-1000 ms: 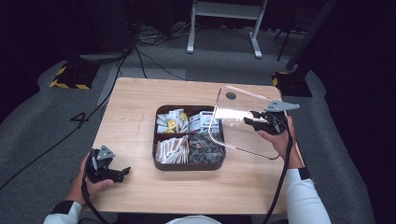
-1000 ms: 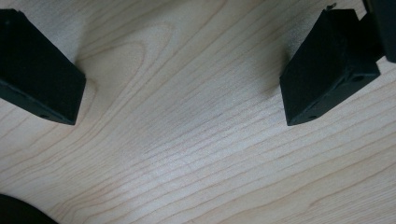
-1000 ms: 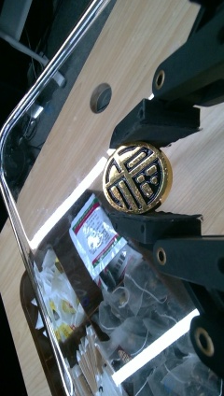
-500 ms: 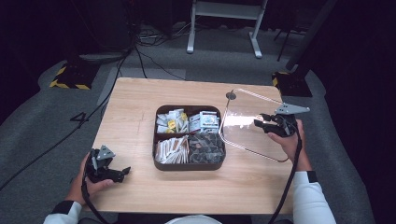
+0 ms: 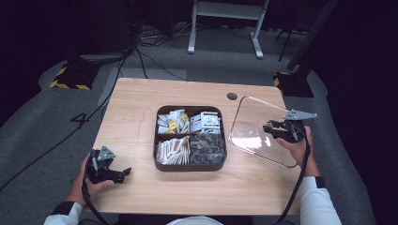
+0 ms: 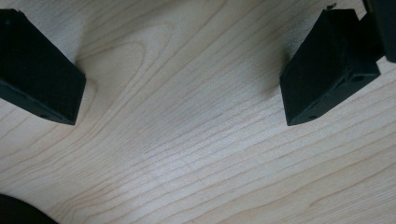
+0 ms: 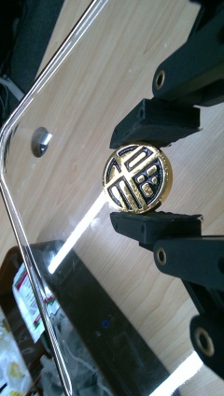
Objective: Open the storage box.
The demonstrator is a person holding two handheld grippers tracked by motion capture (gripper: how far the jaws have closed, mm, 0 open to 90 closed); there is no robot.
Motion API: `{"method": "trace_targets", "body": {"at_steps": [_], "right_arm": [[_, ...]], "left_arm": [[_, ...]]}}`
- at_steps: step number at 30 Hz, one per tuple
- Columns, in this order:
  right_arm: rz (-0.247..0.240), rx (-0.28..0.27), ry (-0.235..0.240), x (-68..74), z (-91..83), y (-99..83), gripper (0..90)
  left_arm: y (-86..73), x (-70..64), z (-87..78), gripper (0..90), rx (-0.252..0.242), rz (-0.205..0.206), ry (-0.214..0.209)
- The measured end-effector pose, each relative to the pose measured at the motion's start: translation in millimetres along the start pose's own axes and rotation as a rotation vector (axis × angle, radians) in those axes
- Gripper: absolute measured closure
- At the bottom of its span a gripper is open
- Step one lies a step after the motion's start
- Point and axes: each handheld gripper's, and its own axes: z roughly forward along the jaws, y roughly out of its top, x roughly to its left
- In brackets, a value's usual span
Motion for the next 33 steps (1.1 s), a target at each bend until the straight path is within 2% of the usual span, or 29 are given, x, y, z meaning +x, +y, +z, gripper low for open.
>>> {"method": "trace_targets", "body": {"at_steps": [10, 23, 28, 33], "right_arm": [[0.014, 0.035, 0.000, -10.7, 7.9, -17.5, 58.8], [-0.001, 0.093, 0.029, -10.6, 30.1, -30.3, 58.8], [0.008, 0.107, 0.041, -11.7, 36.7, -34.4, 58.8], [0.012, 0.126, 0.033, -13.1, 43.0, -39.6, 58.7]], "left_arm": [[0.0, 0.0, 0.0, 0.4, 0.000, 0.000, 0.000], [0.0, 0.0, 0.0, 0.4, 0.000, 0.000, 0.000], [0.0, 0.0, 0.0, 0.4, 0.000, 0.000, -0.001], [0.0, 0.1, 0.0, 0.4, 0.000, 0.001, 0.000]]}}
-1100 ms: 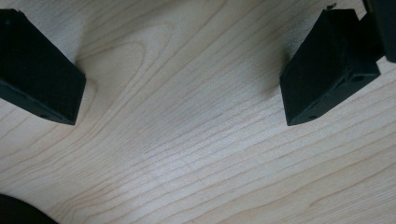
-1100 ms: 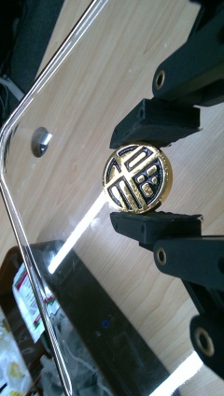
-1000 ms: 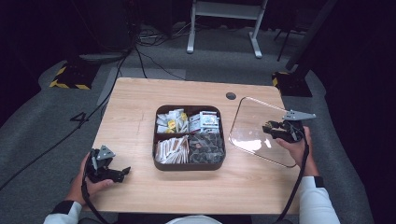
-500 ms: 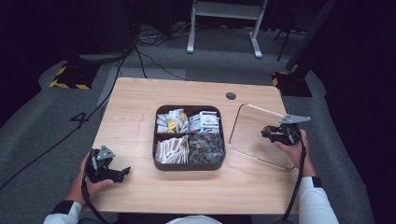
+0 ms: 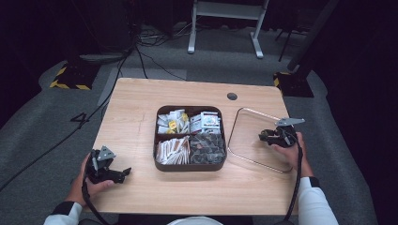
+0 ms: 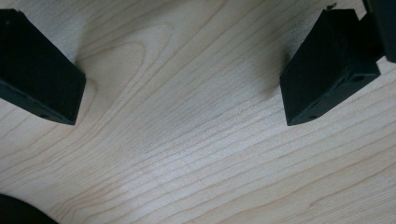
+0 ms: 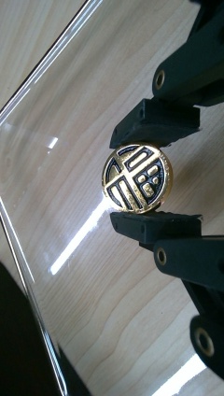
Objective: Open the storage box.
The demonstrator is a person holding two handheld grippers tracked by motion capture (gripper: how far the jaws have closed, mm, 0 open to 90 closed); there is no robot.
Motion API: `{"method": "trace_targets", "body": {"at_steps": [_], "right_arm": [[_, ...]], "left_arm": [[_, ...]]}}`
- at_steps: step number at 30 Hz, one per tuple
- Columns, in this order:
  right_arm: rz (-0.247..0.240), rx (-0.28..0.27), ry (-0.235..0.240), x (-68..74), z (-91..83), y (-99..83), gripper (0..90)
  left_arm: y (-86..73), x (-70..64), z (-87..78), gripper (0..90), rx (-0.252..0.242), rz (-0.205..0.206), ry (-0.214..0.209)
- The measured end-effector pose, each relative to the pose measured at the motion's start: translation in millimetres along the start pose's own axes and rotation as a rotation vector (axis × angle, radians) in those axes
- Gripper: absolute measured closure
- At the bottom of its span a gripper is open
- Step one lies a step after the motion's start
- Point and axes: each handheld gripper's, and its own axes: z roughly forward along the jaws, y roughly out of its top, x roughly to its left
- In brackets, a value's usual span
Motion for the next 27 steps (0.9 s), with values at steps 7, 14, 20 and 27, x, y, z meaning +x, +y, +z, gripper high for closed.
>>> {"method": "trace_targets", "body": {"at_steps": [7, 14, 20, 27], "right_arm": [[-0.001, 0.016, -0.002, -0.6, 4.4, -2.7, 58.7], [0.003, 0.048, 0.003, -1.1, 8.0, -5.4, 58.6], [0.003, 0.055, 0.022, -1.3, 8.5, -6.9, 56.6], [0.024, -0.001, 0.022, -1.1, -0.9, -1.0, 45.3]], "left_arm": [[0.0, -0.1, 0.0, 0.4, 0.001, -0.001, -0.001], [-0.1, -0.1, 0.0, 0.4, 0.000, -0.001, -0.001], [0.0, -0.1, 0.0, 0.4, 0.000, -0.001, -0.001], [0.0, -0.1, 0.0, 0.4, 0.000, -0.001, -0.001]]}}
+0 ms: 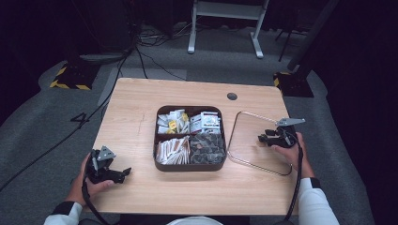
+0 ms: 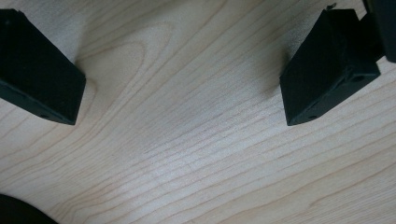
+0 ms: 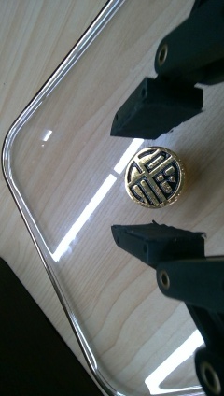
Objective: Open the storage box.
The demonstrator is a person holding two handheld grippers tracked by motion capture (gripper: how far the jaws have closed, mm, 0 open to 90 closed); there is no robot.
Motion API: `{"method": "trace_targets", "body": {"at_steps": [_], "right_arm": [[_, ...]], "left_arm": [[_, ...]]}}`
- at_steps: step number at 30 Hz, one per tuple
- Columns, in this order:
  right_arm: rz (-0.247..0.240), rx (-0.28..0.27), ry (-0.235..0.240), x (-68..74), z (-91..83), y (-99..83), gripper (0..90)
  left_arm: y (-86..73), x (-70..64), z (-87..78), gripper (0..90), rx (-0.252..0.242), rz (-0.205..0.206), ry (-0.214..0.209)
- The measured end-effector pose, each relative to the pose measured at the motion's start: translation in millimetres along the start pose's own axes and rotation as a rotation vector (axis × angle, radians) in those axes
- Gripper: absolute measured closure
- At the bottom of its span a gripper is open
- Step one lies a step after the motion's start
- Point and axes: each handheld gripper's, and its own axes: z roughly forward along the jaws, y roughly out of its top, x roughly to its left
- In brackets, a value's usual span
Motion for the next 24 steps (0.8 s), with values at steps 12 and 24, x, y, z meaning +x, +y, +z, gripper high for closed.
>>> {"method": "trace_targets", "body": {"at_steps": [12, 24], "right_arm": [[0.012, -0.059, -0.009, 9.2, -7.1, 14.8, 31.2], [-0.025, -0.099, 0.003, 34.4, -7.4, 36.4, 30.0]], "left_arm": [[0.3, 0.5, 0.0, 0.3, 0.003, 0.004, -0.002], [0.3, 0.5, 0.0, 0.3, 0.003, 0.004, -0.003]]}}
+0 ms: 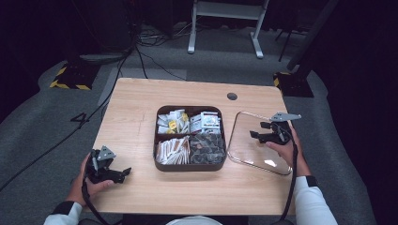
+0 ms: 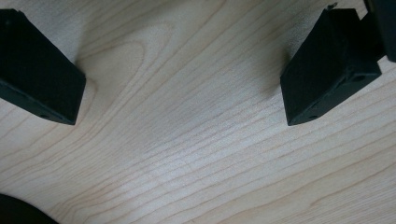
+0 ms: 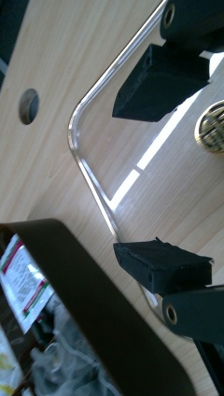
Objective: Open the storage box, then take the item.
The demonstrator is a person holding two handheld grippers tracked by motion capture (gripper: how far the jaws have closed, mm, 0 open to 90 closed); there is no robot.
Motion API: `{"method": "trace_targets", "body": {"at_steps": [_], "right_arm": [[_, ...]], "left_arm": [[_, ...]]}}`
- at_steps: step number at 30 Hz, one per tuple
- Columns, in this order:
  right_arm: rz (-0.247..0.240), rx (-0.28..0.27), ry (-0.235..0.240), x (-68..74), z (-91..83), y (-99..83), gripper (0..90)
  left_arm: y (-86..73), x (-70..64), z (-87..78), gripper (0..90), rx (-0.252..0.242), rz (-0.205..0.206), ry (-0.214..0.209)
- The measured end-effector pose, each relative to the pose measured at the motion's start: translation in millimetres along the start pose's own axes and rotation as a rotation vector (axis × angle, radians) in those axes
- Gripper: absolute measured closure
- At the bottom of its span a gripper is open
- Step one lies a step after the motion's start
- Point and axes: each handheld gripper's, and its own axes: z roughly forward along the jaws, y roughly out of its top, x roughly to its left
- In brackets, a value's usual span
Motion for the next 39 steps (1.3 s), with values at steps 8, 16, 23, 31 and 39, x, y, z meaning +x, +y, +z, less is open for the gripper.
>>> {"method": "trace_targets", "body": {"at_steps": [8, 16, 23, 31, 39], "right_arm": [[-0.057, -0.038, 0.034, 22.4, 6.3, 26.8, 32.1], [-0.108, -0.048, 0.074, 44.4, 23.1, 51.1, 32.8], [-0.158, -0.042, 0.105, 67.0, 39.6, 70.0, 33.3], [-0.189, -0.007, 0.130, 87.6, 66.9, 87.5, 32.9], [-0.195, 0.080, 0.083, 93.6, 107.7, 96.8, 33.0]], "left_arm": [[-0.6, -0.7, -0.5, 0.4, 0.002, -0.008, 0.002], [-0.5, -0.8, -0.1, 0.4, -0.003, -0.008, 0.004], [-0.6, -1.0, -0.2, 0.4, -0.003, -0.011, 0.006], [-0.5, -0.8, -0.3, 0.4, 0.000, -0.009, 0.003], [-0.5, -0.7, -0.4, 0.4, 0.001, -0.008, 0.003]]}}
